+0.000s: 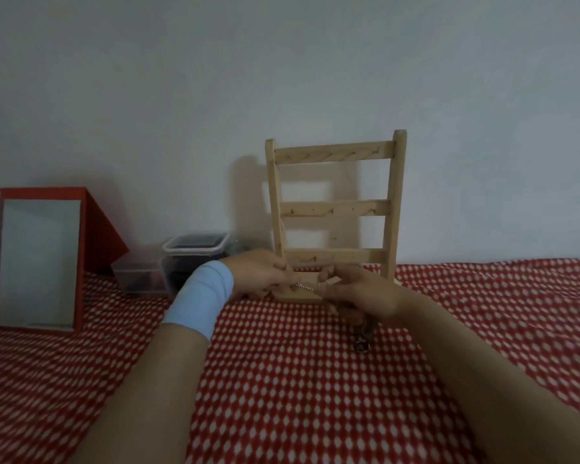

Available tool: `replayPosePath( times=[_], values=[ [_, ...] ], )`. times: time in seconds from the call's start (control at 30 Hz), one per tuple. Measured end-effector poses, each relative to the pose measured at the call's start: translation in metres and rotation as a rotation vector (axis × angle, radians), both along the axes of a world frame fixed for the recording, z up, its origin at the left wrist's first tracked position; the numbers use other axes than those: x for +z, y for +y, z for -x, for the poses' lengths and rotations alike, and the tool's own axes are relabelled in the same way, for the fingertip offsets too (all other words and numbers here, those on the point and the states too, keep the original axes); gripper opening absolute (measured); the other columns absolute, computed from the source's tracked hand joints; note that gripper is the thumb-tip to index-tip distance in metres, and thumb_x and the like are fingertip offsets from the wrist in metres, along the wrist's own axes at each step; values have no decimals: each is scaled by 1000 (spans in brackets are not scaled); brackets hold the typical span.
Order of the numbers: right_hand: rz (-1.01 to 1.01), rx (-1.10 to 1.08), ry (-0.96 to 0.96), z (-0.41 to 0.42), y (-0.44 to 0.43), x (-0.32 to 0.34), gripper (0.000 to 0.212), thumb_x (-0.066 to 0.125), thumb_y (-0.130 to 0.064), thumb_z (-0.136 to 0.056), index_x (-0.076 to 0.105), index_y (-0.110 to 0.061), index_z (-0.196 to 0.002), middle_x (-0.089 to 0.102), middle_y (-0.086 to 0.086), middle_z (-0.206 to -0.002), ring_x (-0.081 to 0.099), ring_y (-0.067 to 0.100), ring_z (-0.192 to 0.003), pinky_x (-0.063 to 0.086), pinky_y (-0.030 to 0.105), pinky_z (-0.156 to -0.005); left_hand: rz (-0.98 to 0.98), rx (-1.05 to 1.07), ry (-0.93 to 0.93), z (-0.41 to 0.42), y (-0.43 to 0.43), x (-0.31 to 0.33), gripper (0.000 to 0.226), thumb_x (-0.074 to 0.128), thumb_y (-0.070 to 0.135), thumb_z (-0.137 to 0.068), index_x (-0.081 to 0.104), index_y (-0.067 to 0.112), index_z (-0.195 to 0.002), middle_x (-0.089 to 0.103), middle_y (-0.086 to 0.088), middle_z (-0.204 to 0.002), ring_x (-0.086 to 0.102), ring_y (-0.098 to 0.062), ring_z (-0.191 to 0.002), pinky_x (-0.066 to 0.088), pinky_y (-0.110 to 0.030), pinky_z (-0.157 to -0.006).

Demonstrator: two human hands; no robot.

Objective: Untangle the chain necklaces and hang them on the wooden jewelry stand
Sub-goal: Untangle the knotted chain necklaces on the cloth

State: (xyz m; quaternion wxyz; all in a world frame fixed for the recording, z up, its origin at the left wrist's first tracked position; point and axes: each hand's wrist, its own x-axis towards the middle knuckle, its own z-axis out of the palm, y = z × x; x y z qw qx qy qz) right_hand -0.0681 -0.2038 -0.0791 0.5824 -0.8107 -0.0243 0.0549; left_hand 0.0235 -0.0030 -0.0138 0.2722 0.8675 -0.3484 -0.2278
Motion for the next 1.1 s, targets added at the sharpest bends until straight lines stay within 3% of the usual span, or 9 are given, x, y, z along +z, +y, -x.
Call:
replayPosePath(
  times=[0.1,0.23,0.33,0.43,0.6,0.77,0.87,0.97,1.1],
  values=[
    [104,-5,26,2,-3,2,23,58,-21,-102,56,-17,-125,69,2,-81,53,16,-58,46,25,-58,-46,7,-47,-10,4,-12,30,55,43,-97,69,25,-78,54,12,-59,46,-8,-59,39,-21,-59],
    [533,-91,64,5,-6,9,34,52,-41,-102,77,-18,-98,74,-6,-90,68,17,-92,49,30,-87,-171,25,-38,-23,10,-18,38,51,42,-98,59,21,-68,58,8,-64,52,-9,-66,42,-26,-74],
    [579,-164,66,5,1,10,28,52,-39,-104,75,-22,-104,68,-13,-97,63,7,-94,46,21,-79,-346,54,-42,-29,13,-23,35,54,46,-95,66,17,-79,66,1,-86,59,-15,-83,46,-30,-91],
    [589,-165,17,4,5,10,24,49,-33,-106,72,-26,-105,63,-18,-84,60,-8,-77,41,14,-66,-517,86,-100,-29,12,-30,44,62,44,-91,64,12,-122,63,-5,-124,61,-22,-113,48,-36,-102],
    [361,-181,-35,6,9,7,27,49,-27,-107,75,-24,-102,73,-4,-85,65,3,-73,50,16,-65,-224,-95,-232,-12,-16,-32,25,58,30,-94,67,10,-108,64,-1,-110,58,-17,-99,46,-29,-91],
    [53,-157,-128,6,6,9,25,48,-14,-106,71,-10,-112,76,2,-102,71,14,-93,55,19,-77,212,-137,361,9,-29,-42,24,56,22,-97,63,12,-117,69,-7,-92,67,-21,-87,50,-42,-98],
    [88,-108,-98,8,4,11,22,64,-17,-98,65,-14,-120,72,8,-103,68,18,-81,54,21,-67,214,-63,228,0,-26,-44,27,56,31,-97,70,9,-106,55,2,-69,53,-14,-61,53,-37,-74],
    [409,-197,-169,6,8,11,22,78,-18,-87,67,-20,-106,68,-1,-107,63,0,-85,50,14,-71,97,-18,13,-5,-19,-34,33,55,44,-95,71,15,-90,54,2,-71,52,-16,-64,47,-28,-63],
    [336,-212,-228,5,9,14,10,69,-17,-96,77,-11,-93,71,-14,-71,59,-5,-57,45,9,-59,56,-35,-51,0,-13,-22,32,51,48,-97,73,24,-91,51,3,-76,46,-11,-63,40,-21,-55]
  ],
)
